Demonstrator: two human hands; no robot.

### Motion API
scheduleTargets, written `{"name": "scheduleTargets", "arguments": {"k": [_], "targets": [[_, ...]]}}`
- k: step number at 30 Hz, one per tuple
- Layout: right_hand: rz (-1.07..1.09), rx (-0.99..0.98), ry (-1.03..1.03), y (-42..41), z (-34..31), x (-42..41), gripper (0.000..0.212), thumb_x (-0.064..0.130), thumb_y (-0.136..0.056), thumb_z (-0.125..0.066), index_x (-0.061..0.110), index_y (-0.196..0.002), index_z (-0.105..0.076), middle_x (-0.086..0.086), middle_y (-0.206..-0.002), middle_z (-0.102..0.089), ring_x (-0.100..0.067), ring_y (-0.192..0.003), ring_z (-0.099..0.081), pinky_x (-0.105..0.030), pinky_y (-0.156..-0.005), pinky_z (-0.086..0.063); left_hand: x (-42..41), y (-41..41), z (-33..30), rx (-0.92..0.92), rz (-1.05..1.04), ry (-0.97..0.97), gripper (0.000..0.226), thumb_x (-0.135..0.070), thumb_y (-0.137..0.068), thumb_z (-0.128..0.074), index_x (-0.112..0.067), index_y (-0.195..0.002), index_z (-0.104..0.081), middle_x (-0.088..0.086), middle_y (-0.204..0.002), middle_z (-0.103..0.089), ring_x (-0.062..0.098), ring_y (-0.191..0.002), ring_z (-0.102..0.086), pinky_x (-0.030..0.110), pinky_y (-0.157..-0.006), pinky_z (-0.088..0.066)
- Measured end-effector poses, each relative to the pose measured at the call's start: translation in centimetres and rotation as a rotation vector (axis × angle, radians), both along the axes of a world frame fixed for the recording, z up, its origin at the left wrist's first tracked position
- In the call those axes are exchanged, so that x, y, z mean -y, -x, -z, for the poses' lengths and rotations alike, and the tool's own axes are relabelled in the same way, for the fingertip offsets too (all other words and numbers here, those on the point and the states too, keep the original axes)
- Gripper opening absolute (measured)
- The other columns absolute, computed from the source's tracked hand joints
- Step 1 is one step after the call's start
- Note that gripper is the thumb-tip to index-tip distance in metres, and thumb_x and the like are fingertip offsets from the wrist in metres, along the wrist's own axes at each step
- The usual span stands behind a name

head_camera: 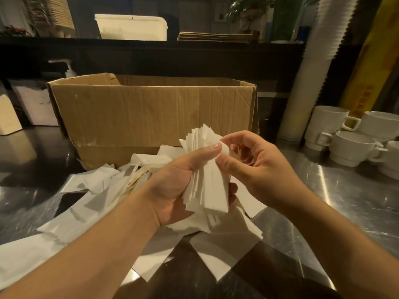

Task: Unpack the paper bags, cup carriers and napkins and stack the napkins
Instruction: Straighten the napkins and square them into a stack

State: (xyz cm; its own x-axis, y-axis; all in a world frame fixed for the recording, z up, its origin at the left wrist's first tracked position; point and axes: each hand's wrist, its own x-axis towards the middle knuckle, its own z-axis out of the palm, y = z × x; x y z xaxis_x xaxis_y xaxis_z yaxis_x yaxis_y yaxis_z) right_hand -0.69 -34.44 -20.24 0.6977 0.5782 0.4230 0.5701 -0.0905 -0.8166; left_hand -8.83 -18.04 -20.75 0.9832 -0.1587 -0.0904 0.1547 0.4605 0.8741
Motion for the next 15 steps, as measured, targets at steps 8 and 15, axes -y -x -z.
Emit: {"name": "scheduleTargets", "arguments": {"k": [8,15], "targets": [[0.009,-0.031,-0.108,0.0,-0.1,-0.1,0.027,0.048,-0.079,-0.061,0.029,-0.098,-0.061,-0.001,-0.113,-0.064,-0.018,-0.098,-0.07,-0.024,-0.07,-0.061,-0.3,-0.2,0.5,0.039,0.074,0.005,0.092,-0.031,-0.064,-0.094,-0.011,-0.144,-0.052,0.021,-0.112,-0.068,0.04,-0.096,-0.068,0.058,-0.099,-0.047],[-0.156,-0.071,0.017,-0.6,-1.0,1.0,0.073,0.049,-0.072,-0.077,0.05,-0.136,-0.043,0.033,-0.125,-0.056,0.012,-0.118,-0.054,-0.015,-0.087,-0.054,-0.2,0.2,0.5,0.017,0.278,-0.045,0.083,-0.021,-0.065,-0.087,-0.007,-0.137,-0.05,0.019,-0.109,-0.063,0.029,-0.082,-0.061,0.046,-0.079,-0.05]]}}
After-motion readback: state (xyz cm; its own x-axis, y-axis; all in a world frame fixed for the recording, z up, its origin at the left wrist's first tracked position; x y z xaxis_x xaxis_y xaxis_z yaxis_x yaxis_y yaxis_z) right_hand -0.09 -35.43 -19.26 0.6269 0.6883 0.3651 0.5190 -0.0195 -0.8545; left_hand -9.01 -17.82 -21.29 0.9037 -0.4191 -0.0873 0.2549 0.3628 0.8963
